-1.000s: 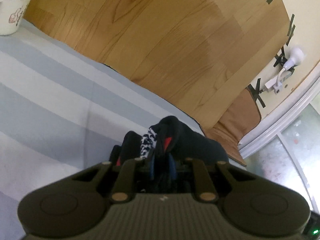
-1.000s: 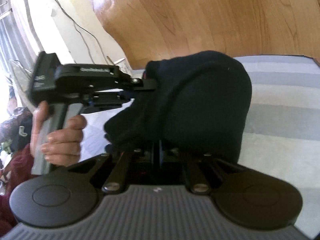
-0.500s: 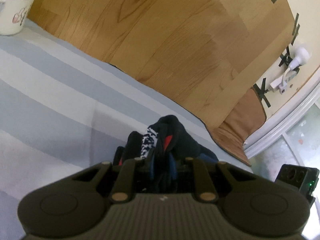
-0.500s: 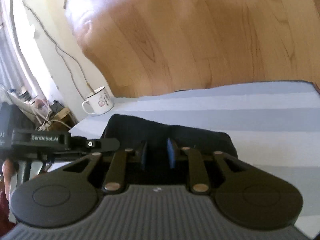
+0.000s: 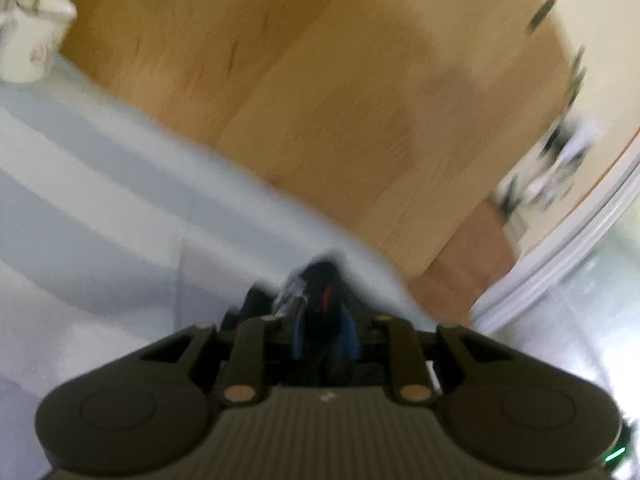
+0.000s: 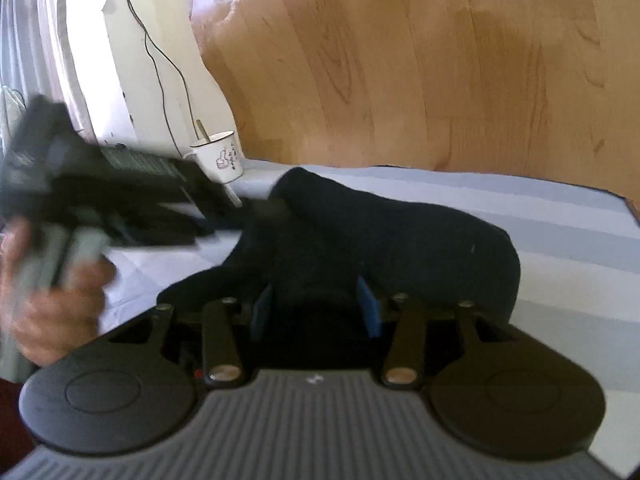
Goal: Fold small clothes
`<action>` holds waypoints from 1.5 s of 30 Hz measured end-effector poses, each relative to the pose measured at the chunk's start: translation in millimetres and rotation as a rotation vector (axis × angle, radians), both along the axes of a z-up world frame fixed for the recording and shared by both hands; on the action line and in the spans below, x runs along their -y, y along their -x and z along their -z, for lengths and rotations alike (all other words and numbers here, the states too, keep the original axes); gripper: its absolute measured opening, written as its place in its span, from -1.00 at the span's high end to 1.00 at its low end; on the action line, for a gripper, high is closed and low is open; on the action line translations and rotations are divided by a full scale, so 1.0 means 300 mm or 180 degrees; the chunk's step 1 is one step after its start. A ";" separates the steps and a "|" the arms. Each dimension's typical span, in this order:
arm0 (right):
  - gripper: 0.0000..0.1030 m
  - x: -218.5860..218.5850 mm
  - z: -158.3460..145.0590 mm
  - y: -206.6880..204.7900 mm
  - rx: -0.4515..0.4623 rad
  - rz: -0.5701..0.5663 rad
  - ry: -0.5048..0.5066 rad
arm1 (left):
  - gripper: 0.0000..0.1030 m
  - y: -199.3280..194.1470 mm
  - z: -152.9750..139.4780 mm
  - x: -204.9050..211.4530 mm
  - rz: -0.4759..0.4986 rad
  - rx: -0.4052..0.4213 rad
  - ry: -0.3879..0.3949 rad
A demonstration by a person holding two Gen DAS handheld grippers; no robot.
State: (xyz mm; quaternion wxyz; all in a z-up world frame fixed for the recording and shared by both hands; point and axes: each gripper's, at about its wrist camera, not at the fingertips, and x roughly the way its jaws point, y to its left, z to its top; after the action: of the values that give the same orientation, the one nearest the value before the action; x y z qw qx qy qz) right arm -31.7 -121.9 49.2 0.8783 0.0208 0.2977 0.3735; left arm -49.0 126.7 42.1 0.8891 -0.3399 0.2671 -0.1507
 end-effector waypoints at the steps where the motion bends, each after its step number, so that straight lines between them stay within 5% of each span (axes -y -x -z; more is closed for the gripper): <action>1: 0.02 -0.004 0.002 0.013 0.0061 0.0002 0.0032 | 0.64 0.029 -0.034 -0.007 -0.0046 0.0175 0.0052; 5: -0.08 -0.021 0.010 0.030 0.0154 0.0012 0.0078 | 0.64 0.014 -0.140 0.110 0.0243 0.0343 -0.0357; 9: -0.09 -0.019 0.005 0.052 0.0204 -0.0021 0.0184 | 0.64 -0.120 -0.072 0.239 0.0515 -0.0073 -0.0856; 11: -0.11 -0.017 0.002 0.080 0.0225 -0.0076 0.0231 | 0.75 -0.185 0.017 0.210 0.0473 -0.0391 -0.0739; 14: -0.11 -0.014 0.010 0.137 0.0266 -0.0155 0.0288 | 0.86 -0.187 0.079 0.152 0.0560 -0.0368 -0.0463; 19: -0.23 -0.037 0.003 0.144 0.0357 -0.0204 0.0395 | 0.87 -0.174 0.051 0.167 0.0492 -0.0386 -0.0507; 21: -0.25 0.028 -0.035 0.153 0.0250 -0.0246 0.0182 | 0.83 -0.096 -0.014 0.153 0.0451 -0.0236 -0.0530; 22: -0.29 0.089 -0.052 0.159 0.0126 -0.0291 -0.0091 | 0.56 -0.051 -0.047 0.139 0.0393 -0.0090 -0.0573; 24: -0.77 0.230 -0.065 0.173 -0.0038 -0.0221 -0.0697 | -0.28 0.027 -0.091 0.086 0.0281 0.0077 -0.0606; 25: -0.77 0.302 -0.061 0.175 -0.0083 -0.0033 -0.0926 | -0.81 0.044 -0.096 0.062 0.0227 0.0065 -0.0596; 29: -0.77 0.443 0.024 0.090 -0.0596 0.0444 -0.1173 | -0.99 0.029 -0.066 0.049 0.0489 -0.0137 -0.0536; 35: -0.76 0.395 0.137 -0.011 -0.1222 0.0336 -0.1185 | -0.99 -0.019 0.023 0.130 0.0745 -0.0571 -0.0915; 36: -0.78 0.368 0.135 -0.018 -0.1148 0.0296 -0.1077 | -0.98 -0.020 0.054 0.124 0.0782 -0.0696 -0.0942; 39: -0.79 0.289 0.128 -0.044 -0.1016 0.0139 -0.0953 | -0.96 0.025 0.069 0.141 0.0763 -0.0507 -0.1024; 40: -0.77 0.268 0.126 -0.059 -0.0992 0.0107 -0.0909 | -0.76 0.031 0.069 0.149 0.0769 -0.0487 -0.0993; 45: -0.11 0.236 0.064 -0.141 -0.0610 0.0048 -0.0688 | -0.40 -0.075 0.035 0.193 0.0639 -0.0566 -0.0748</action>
State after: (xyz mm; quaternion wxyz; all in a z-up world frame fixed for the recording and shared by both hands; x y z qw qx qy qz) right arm 10.5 -192.7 29.9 0.8412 0.1531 0.3382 0.3932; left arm -26.4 68.7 31.6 0.8760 -0.2172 0.3930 -0.1759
